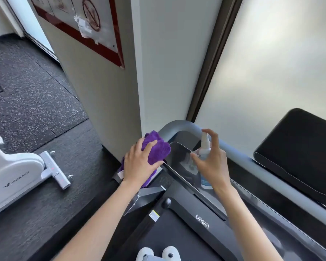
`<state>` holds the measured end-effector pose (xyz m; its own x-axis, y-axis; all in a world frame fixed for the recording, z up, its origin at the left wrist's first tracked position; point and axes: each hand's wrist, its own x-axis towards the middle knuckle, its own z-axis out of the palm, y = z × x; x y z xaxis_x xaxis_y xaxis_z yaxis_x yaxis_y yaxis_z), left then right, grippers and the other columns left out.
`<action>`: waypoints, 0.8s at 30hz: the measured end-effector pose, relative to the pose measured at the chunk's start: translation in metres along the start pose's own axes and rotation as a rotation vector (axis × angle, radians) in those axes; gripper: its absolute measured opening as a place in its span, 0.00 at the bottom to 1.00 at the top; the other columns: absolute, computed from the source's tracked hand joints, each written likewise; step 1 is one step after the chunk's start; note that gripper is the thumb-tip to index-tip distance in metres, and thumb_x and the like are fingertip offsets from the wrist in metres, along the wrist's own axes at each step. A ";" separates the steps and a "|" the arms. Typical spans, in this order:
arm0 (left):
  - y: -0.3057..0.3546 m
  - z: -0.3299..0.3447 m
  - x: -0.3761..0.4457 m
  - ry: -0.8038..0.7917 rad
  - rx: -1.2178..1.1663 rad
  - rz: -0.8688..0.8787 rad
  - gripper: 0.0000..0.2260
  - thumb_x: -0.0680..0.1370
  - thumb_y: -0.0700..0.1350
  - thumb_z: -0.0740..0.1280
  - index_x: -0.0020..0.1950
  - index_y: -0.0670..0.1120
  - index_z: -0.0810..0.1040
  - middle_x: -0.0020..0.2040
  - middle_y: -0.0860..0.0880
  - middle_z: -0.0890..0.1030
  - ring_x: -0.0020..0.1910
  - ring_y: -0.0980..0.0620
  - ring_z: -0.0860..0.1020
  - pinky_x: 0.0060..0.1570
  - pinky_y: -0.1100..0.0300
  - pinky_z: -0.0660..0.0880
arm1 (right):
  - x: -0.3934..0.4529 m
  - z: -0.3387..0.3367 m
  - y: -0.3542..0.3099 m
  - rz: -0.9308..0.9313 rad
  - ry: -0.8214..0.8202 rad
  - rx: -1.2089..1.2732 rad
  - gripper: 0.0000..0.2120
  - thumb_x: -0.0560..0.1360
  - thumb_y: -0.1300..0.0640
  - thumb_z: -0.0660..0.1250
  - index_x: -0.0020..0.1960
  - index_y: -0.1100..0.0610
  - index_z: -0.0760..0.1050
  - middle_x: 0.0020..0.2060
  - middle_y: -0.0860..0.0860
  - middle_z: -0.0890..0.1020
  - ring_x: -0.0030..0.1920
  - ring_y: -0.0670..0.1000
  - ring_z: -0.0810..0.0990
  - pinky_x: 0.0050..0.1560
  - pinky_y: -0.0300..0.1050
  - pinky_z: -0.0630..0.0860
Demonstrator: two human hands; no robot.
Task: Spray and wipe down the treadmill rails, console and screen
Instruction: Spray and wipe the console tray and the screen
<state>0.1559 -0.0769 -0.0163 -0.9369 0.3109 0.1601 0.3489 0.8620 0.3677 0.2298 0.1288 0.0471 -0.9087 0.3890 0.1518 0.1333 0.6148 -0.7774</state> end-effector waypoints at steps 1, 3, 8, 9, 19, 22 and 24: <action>-0.008 -0.001 -0.014 0.049 0.009 -0.007 0.31 0.69 0.63 0.72 0.69 0.54 0.72 0.68 0.46 0.71 0.60 0.42 0.74 0.54 0.47 0.74 | 0.001 0.001 0.000 0.003 0.000 0.002 0.33 0.72 0.63 0.72 0.66 0.39 0.61 0.33 0.44 0.83 0.37 0.48 0.81 0.39 0.44 0.76; -0.018 -0.003 -0.034 0.113 0.028 -0.031 0.30 0.68 0.62 0.74 0.67 0.52 0.75 0.66 0.45 0.73 0.57 0.42 0.76 0.51 0.45 0.75 | 0.001 0.003 0.003 0.012 -0.006 0.007 0.32 0.72 0.63 0.71 0.66 0.39 0.61 0.32 0.45 0.82 0.37 0.50 0.81 0.41 0.46 0.77; -0.009 -0.002 -0.008 0.064 -0.002 -0.086 0.25 0.72 0.62 0.69 0.65 0.52 0.74 0.65 0.45 0.72 0.55 0.41 0.76 0.50 0.46 0.74 | -0.001 0.006 0.017 0.018 -0.008 -0.013 0.32 0.72 0.63 0.72 0.66 0.40 0.61 0.32 0.40 0.82 0.36 0.45 0.80 0.39 0.39 0.76; -0.003 0.001 0.005 0.057 -0.034 -0.104 0.24 0.73 0.62 0.68 0.65 0.52 0.74 0.65 0.46 0.72 0.55 0.41 0.76 0.49 0.47 0.74 | -0.002 0.006 0.020 0.025 -0.001 -0.009 0.32 0.72 0.63 0.72 0.65 0.40 0.61 0.33 0.38 0.82 0.36 0.44 0.80 0.39 0.33 0.74; 0.072 0.051 0.129 -0.076 0.014 0.021 0.30 0.72 0.64 0.67 0.68 0.51 0.66 0.68 0.45 0.67 0.60 0.40 0.71 0.55 0.48 0.71 | -0.015 -0.011 0.040 0.115 0.086 0.016 0.32 0.71 0.64 0.71 0.65 0.39 0.62 0.34 0.41 0.82 0.36 0.52 0.81 0.44 0.46 0.78; 0.055 0.046 0.114 -0.076 -0.038 0.088 0.30 0.72 0.61 0.70 0.70 0.52 0.67 0.69 0.46 0.68 0.63 0.42 0.71 0.58 0.48 0.71 | -0.013 -0.018 0.038 0.094 0.086 0.003 0.33 0.71 0.64 0.72 0.64 0.38 0.61 0.33 0.39 0.82 0.34 0.49 0.81 0.42 0.44 0.77; 0.042 0.038 0.091 -0.060 -0.066 0.140 0.29 0.72 0.60 0.70 0.70 0.54 0.69 0.69 0.47 0.69 0.64 0.43 0.71 0.60 0.49 0.70 | -0.009 -0.018 0.034 0.091 0.092 -0.005 0.33 0.71 0.64 0.71 0.64 0.38 0.61 0.34 0.37 0.82 0.33 0.45 0.80 0.38 0.40 0.75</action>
<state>0.0841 0.0033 -0.0209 -0.8781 0.4511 0.1594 0.4748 0.7814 0.4050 0.2500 0.1587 0.0303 -0.8525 0.5047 0.1363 0.2161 0.5775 -0.7872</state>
